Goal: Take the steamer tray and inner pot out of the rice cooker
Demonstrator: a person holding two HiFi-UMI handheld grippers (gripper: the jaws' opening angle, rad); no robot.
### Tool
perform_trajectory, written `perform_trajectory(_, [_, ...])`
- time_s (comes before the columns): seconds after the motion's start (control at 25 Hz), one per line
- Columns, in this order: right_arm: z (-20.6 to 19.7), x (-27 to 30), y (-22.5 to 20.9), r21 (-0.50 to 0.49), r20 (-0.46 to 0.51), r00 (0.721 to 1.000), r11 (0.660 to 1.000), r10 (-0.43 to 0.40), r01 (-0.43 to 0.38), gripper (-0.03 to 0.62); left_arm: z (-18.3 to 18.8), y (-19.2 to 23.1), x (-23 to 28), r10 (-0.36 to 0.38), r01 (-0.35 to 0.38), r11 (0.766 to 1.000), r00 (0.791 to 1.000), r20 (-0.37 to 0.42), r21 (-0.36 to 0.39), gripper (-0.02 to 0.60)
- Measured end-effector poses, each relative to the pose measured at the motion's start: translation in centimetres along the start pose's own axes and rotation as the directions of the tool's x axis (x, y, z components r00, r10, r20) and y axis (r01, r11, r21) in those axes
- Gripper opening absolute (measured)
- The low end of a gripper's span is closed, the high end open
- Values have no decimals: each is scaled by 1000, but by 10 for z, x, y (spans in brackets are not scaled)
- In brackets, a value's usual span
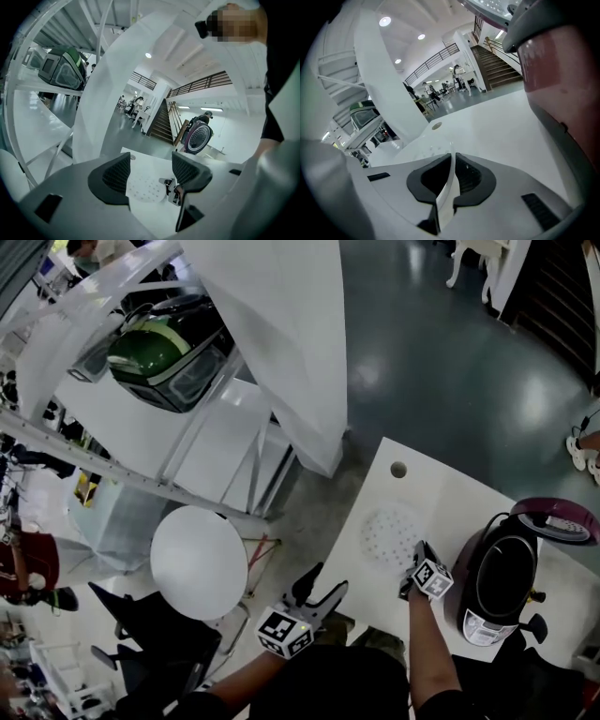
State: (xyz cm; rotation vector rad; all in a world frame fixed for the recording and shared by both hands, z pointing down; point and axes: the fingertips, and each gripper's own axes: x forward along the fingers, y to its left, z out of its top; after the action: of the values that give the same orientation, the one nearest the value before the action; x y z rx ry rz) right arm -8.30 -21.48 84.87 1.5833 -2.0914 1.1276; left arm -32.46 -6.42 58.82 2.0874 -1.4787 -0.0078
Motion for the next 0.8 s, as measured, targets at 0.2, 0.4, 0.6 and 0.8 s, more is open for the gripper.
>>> perform_trajectory(0.2, [-6, 1, -2, 5, -6, 1000, 1000, -25, 25, 20, -3, 3, 7, -16, 16, 1000, 1000, -4, -12, 253])
perform_trajectory(0.4, [-8, 4, -2, -5, -23, 1000, 1000, -6, 6, 20, 1, 1, 12, -26, 26, 999, 1000, 2, -19, 255])
perform_trajectory(0.6, [7, -5, -8, -64, 19, 998, 997, -52, 53, 25, -3, 2, 8, -23, 23, 1000, 1000, 2, -15, 255])
perform_trajectory(0.8, [38, -30, 22, -106, 61, 998, 994, 22, -15, 44, 0, -5, 8, -66, 66, 997, 998, 3, -27, 253])
